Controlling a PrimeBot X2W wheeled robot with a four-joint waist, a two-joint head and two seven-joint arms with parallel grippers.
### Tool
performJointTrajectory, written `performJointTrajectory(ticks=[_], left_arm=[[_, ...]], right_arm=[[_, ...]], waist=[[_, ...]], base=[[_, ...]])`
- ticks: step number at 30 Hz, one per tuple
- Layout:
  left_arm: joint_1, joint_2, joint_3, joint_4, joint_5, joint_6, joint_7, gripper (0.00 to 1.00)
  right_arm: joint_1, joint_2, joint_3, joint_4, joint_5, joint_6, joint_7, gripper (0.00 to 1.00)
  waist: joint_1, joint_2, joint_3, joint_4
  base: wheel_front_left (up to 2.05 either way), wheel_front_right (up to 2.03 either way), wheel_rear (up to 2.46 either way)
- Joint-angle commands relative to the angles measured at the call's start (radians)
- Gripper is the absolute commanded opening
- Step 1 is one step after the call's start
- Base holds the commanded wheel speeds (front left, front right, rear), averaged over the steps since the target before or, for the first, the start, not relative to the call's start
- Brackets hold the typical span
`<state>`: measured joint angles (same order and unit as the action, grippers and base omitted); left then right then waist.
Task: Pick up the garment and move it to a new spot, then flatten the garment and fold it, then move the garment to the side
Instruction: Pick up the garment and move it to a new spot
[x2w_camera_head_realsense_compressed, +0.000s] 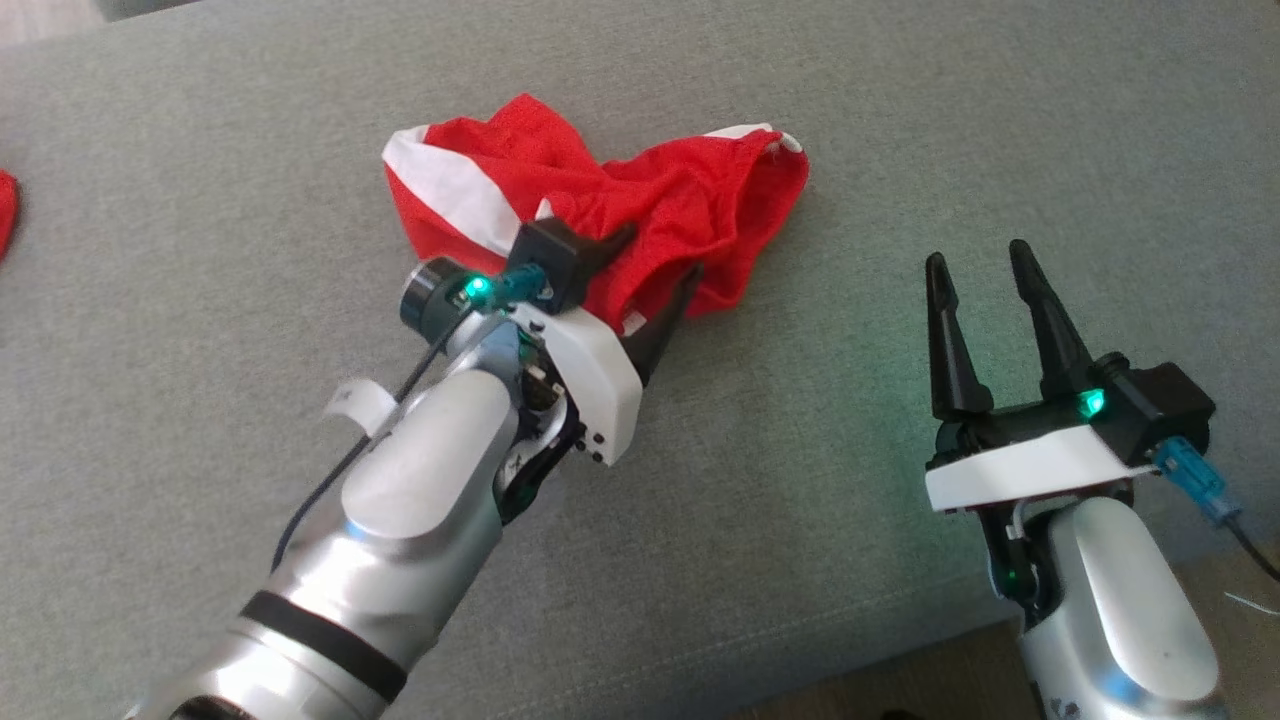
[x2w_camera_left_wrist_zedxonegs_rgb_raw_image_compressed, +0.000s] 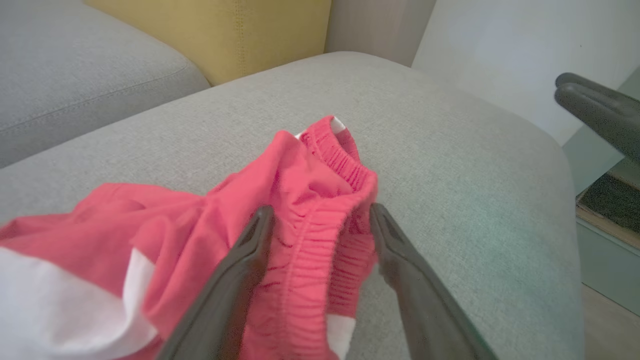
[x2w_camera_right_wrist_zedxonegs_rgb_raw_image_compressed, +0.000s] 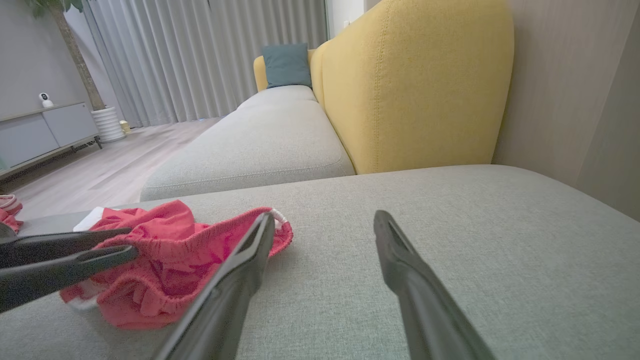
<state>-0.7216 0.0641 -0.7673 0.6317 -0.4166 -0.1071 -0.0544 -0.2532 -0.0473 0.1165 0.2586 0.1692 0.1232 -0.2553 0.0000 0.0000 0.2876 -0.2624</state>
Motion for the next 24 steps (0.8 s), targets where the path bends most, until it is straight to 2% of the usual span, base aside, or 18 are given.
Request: performJointTrajectory(ticks=[1, 9, 12, 19, 20, 24], left_arm=[[-0.025, 0.008, 0.021, -0.016, -0.009, -0.005, -0.020, 1.00], [-0.012, 0.011, 0.051, -0.007, -0.037, 0.006, -0.139, 1.00], [0.028, 0.029, 0.083, -0.022, -0.052, 0.034, -0.173, 1.00], [0.207, 0.089, 0.205, -0.120, -0.085, 0.130, -0.206, 1.00], [0.207, 0.089, 0.205, -0.120, -0.085, 0.130, -0.206, 1.00], [0.352, 0.107, 0.301, -0.241, -0.065, 0.180, -0.207, 1.00]], right_arm=[[-0.009, -0.003, 0.012, -0.032, 0.008, 0.008, -0.006, 1.00], [0.012, -0.003, -0.010, -0.023, -0.010, 0.008, -0.006, 1.00], [0.024, -0.003, -0.016, -0.017, -0.024, 0.008, -0.006, 1.00], [0.062, -0.003, -0.025, -0.007, -0.054, 0.008, -0.006, 1.00], [0.062, -0.003, -0.025, -0.007, -0.054, 0.008, -0.006, 1.00], [0.096, -0.003, -0.029, -0.001, -0.060, 0.008, -0.006, 1.00]], waist=[[0.0000, 0.0000, -0.005, 0.008], [0.0000, 0.0000, -0.054, 0.071], [0.0000, 0.0000, -0.081, 0.099], [0.0000, 0.0000, -0.153, 0.157], [0.0000, 0.0000, -0.153, 0.157], [0.0000, 0.0000, -0.194, 0.190]], base=[[0.00, 0.00, 0.00], [0.00, 0.00, 0.00], [0.00, 0.00, 0.00], [0.00, 0.00, 0.00], [0.00, 0.00, 0.00], [0.00, 0.00, 0.00]])
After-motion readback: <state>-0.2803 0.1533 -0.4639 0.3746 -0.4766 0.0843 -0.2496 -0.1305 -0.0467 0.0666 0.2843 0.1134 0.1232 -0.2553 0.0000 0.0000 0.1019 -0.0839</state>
